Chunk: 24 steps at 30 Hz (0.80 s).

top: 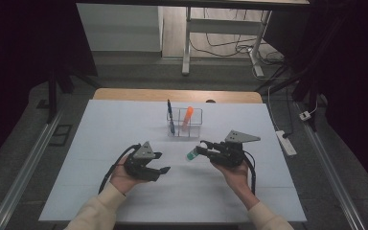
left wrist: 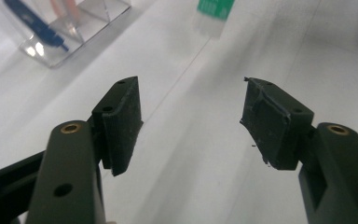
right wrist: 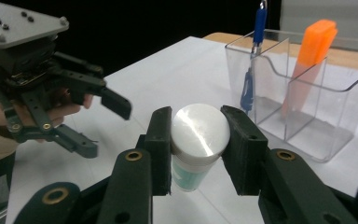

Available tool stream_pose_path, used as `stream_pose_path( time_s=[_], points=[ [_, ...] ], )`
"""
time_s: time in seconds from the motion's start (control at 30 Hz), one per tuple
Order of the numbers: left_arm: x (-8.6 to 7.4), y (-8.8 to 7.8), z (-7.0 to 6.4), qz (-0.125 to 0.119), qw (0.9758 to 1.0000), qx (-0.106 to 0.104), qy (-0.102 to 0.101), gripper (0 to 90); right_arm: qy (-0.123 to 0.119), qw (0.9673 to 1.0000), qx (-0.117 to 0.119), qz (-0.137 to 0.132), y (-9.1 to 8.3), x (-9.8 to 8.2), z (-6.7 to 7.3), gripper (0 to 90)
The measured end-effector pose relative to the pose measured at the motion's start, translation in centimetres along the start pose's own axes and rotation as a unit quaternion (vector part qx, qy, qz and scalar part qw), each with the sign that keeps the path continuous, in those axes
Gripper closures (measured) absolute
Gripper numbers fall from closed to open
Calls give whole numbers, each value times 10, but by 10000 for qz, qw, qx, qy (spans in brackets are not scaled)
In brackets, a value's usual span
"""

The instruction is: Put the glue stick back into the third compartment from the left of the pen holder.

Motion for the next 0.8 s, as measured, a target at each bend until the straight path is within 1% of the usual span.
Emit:
stream_pose_path(
  time_s=[0.03, 0.17, 0.27, 0.4, 0.6, 0.8],
  points=[
    [-3, -3, 1, 24, 10000, 34, 4, 363, -9, 10000, -8, -15, -1, 1, -1, 644],
    [-18, -16, 6, 25, 9997, 146, -171, 362, -17, 10000, -58, -27, -2, 4, -4, 644],
    [-28, -24, 10, 40, 9994, 238, -230, 363, -10, 9999, -104, -45, -2, 6, -6, 644],
    [-39, -34, 16, 7, 9988, 303, -381, 363, -9, 9998, -158, -91, -4, 10, -10, 643],
    [-51, -42, 23, -24, 9978, 387, -538, 362, 10, 9996, -233, -184, -7, 17, -17, 643],
    [-60, -46, 24, -21, 9973, 395, -623, 355, -17, 9992, -303, -241, -9, 25, -21, 643]
  ],
)
Point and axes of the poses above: each handheld gripper's, and its own axes: y roughly forward along the jaws, x roughly out of its top, z roughly to its left, the point moved 6 cm from there along y, roughly forward along the jaws, and after that the axes turned 1 degree about -x, right-handed, at the moved point
